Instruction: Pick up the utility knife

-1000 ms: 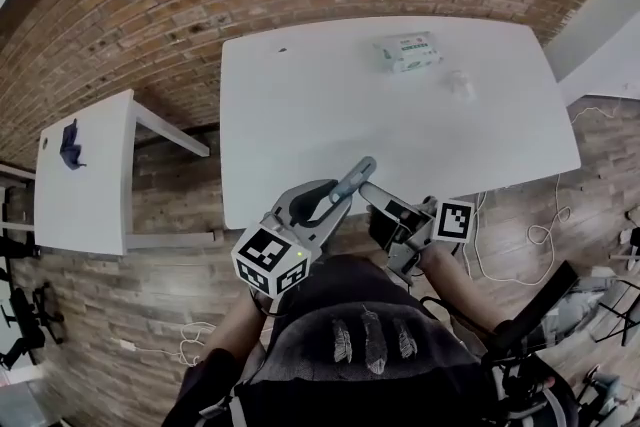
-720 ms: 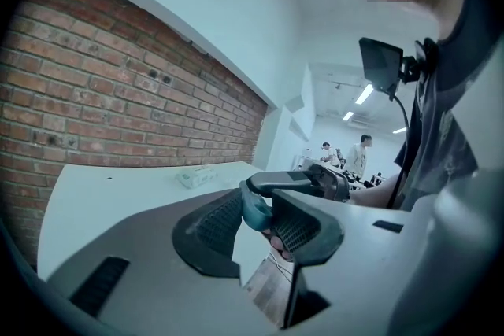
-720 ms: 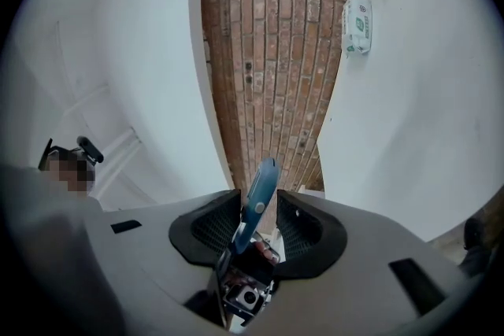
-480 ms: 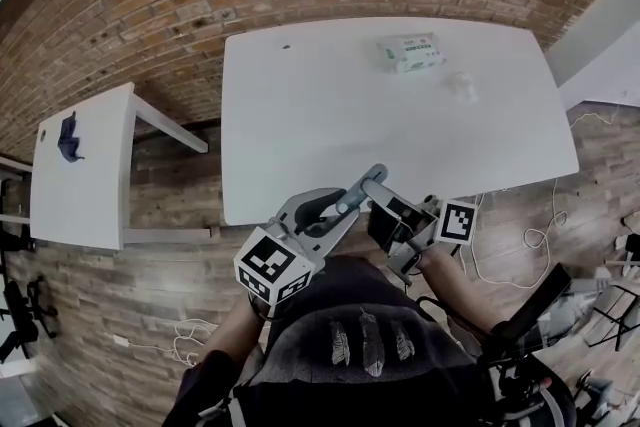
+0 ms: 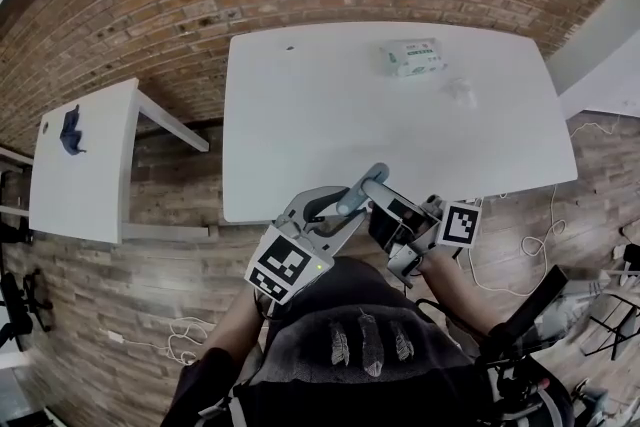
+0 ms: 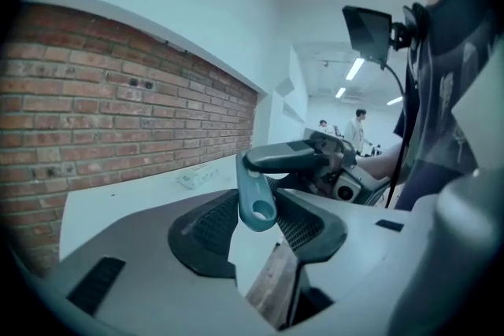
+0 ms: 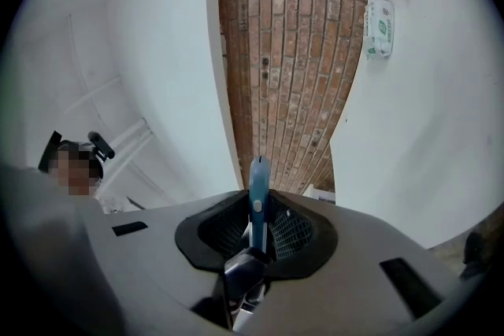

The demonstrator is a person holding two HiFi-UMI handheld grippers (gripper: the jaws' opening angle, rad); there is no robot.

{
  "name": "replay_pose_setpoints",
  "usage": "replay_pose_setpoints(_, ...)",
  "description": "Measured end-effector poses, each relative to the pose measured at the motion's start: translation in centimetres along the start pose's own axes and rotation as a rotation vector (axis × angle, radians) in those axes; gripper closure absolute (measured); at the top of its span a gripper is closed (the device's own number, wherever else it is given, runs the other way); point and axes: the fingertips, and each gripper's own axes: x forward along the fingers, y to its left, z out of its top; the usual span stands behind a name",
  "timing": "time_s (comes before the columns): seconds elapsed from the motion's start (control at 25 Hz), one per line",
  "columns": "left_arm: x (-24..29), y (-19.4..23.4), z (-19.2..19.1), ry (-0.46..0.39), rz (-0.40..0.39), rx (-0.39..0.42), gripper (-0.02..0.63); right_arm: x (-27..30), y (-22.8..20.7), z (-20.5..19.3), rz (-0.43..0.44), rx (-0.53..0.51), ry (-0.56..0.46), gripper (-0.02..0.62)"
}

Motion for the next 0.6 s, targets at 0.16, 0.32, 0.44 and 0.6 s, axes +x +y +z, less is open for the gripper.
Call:
replay_pose_setpoints(0.16,0.3,-0.2,0.3,0.021,0.036,0.080,0.466,-0.5,0.1,0.2,-0.009,-0.019,-0.001,0.520)
replay_pose_setpoints(0.32,0.6,-0.3,0.5,0.026,0.046,0.099,0.469,-0.8,0.2,0.6,-0.014,-0.038,0.001,0.520)
replay_pose_setpoints(0.44,0.7,-0.5,0.6,0.033,0.054,0.121,0.469,-1.1,0.3,0.8,-0.017,-0.051,0.002,0.520)
replay_pose_setpoints(0.6,0.5,-0.7,0.6,0.036,0.061,0.118,0.469,-1.4,0.3,0.9,-0.020,-0.051,-0.005,0.519)
